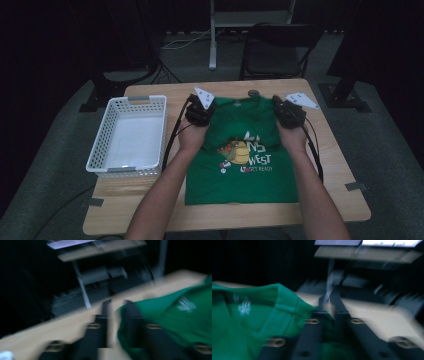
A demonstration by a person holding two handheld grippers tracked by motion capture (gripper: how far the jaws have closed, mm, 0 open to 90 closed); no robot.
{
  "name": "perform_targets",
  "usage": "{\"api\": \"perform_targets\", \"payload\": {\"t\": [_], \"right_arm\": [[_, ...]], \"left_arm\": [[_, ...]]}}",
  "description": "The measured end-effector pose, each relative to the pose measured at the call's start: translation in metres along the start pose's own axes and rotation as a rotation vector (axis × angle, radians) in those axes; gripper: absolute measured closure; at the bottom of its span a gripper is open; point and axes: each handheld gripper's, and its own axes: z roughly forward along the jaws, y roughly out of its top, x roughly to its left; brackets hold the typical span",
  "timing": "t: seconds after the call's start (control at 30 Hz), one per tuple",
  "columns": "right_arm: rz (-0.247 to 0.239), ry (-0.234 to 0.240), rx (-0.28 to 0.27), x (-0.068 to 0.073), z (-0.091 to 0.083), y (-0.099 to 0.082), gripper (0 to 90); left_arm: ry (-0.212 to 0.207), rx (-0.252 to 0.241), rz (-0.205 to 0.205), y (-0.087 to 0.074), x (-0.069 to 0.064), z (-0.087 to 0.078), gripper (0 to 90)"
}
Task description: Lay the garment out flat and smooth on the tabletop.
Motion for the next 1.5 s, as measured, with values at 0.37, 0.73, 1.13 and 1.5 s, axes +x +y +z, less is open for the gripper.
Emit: {"api": "perform_targets", "payload": {"t": [0.37,0.73,1.13,1.5], "right_arm": [[0.062,-0.01,0.022,-0.007,0.012,0.013,12.0],[0.013,0.009,0.097,0.004,0.008,0.012,11.9],[0.048,0.021,0.191,0.007,-0.004,-0.002,10.6],[0.03,0.04,0.251,0.002,-0.029,-0.011,10.7]], "left_arm": [[-0.041,0.104,-0.092,-0.001,0.008,0.012,22.3],[-0.132,0.245,-0.037,-0.01,-0.006,0.008,22.2],[-0.226,0.326,-0.019,-0.027,-0.01,-0.007,9.3],[-0.24,0.445,0.03,-0.052,-0.013,-0.022,9.4]]}}
